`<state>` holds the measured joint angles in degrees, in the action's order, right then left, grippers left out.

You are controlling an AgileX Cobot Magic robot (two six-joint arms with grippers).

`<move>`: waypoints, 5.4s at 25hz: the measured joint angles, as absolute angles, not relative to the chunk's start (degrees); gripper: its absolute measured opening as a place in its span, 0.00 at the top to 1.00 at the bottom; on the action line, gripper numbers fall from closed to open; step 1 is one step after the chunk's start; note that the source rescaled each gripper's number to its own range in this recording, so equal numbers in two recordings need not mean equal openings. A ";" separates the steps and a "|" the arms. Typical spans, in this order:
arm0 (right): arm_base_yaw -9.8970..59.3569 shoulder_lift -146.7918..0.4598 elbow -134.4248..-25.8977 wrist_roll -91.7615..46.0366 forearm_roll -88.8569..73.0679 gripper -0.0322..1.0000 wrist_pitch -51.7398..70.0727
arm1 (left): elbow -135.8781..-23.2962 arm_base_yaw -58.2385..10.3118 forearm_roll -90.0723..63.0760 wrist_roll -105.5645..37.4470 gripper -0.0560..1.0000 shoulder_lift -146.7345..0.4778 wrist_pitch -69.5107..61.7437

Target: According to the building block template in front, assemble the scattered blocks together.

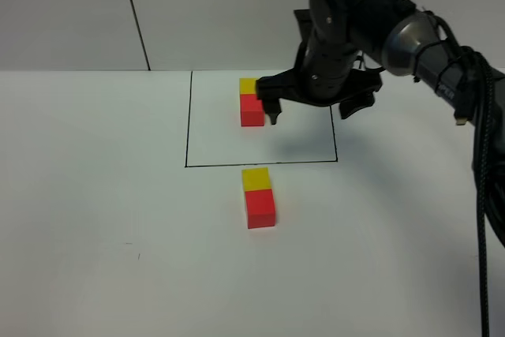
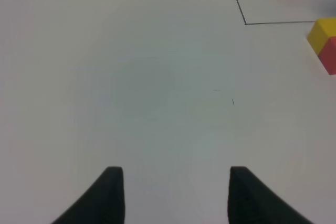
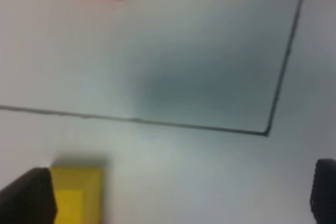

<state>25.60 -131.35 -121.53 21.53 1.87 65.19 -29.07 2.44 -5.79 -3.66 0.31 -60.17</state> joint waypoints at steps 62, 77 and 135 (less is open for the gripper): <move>11.11 -25.95 -36.65 16.10 9.25 0.12 52.31 | -29.07 2.44 -5.79 -3.66 0.93 0.31 -60.17; 11.11 -4.51 -34.95 13.85 8.28 0.13 61.06 | -29.07 2.44 -5.79 -3.66 0.93 0.31 -60.17; 0.83 -0.59 -28.62 15.29 8.25 0.34 62.36 | -29.07 2.44 -5.79 -3.66 0.93 0.31 -60.17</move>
